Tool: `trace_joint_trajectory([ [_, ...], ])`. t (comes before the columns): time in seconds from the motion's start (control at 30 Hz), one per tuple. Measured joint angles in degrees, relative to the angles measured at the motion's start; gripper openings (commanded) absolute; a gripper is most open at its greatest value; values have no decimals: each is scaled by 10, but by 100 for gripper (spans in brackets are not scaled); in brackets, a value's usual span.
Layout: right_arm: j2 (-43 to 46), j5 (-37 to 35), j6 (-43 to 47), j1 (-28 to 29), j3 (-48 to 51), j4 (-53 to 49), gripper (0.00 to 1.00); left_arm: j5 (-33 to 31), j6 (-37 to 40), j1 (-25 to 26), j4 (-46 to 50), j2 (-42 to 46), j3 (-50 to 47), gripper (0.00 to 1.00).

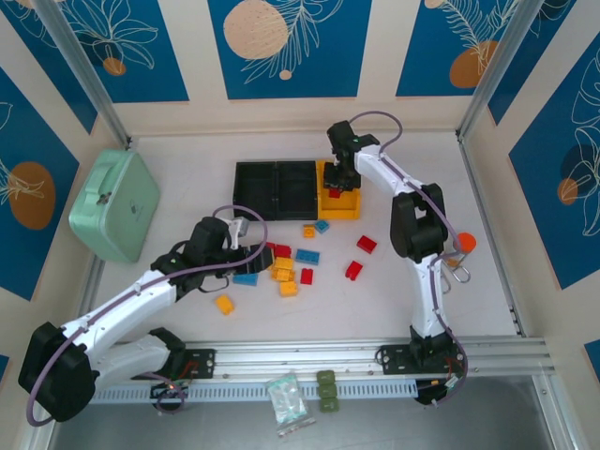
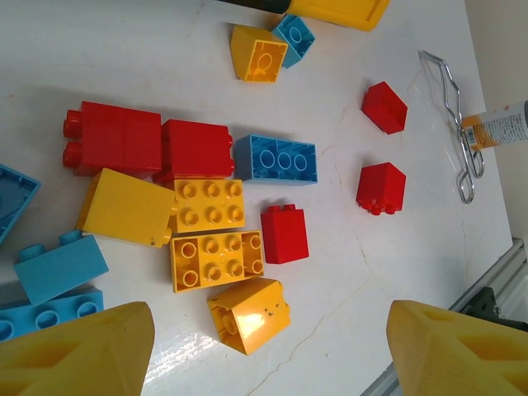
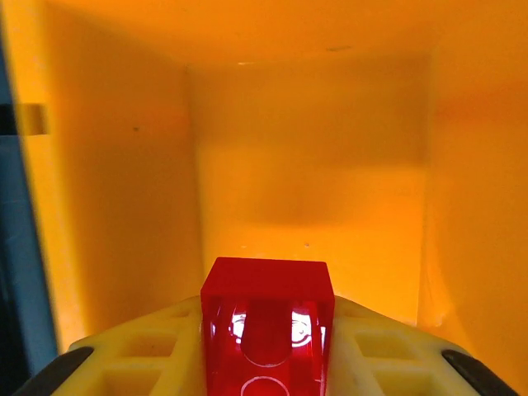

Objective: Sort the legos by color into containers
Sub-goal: Place the lego in the container, then pick up the lego from the middle-left of the table.

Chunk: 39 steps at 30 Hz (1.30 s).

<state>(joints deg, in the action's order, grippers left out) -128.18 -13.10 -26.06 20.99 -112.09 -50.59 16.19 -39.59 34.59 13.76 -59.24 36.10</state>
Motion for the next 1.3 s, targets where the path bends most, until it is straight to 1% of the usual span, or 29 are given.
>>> trace_joint_trajectory([
  [0.07, -11, -1, -2, 0, -4, -4, 35, -1, 0, 0, 0, 0, 0, 74],
  [0.17, -21, -3, -7, 0, -7, -12, 43, -2, 0, 0, 0, 0, 0, 75],
  [0.3, -25, -9, -10, 0, -21, -22, 49, -4, 0, 0, 0, 0, -1, 74],
  [0.47, -21, -20, -10, 4, -27, -23, 48, -9, 0, 0, 2, 0, -1, 75],
  [0.53, -6, -24, -10, 7, -13, -17, 48, -13, -1, 1, 4, 3, -1, 75],
  [0.67, 81, -29, -10, 22, 73, 5, 48, -28, -3, 1, 13, 8, -1, 74],
  [0.9, 291, -28, -10, 66, 235, 58, 48, -57, -2, 1, 58, 5, 2, 73],
  [1.03, 369, -13, -20, 83, 333, 86, 49, -76, -4, 1, 92, 1, 10, 71],
  [1.17, 427, -7, -41, 95, 433, 99, 49, -119, -18, 2, 163, 3, 32, 71],
  [1.27, 478, 14, -50, 110, 496, 116, 49, -160, -39, 3, 229, 15, 38, 72],
  [1.3, 499, 24, -54, 116, 518, 130, 52, -171, -47, 5, 252, 22, 38, 72],
])
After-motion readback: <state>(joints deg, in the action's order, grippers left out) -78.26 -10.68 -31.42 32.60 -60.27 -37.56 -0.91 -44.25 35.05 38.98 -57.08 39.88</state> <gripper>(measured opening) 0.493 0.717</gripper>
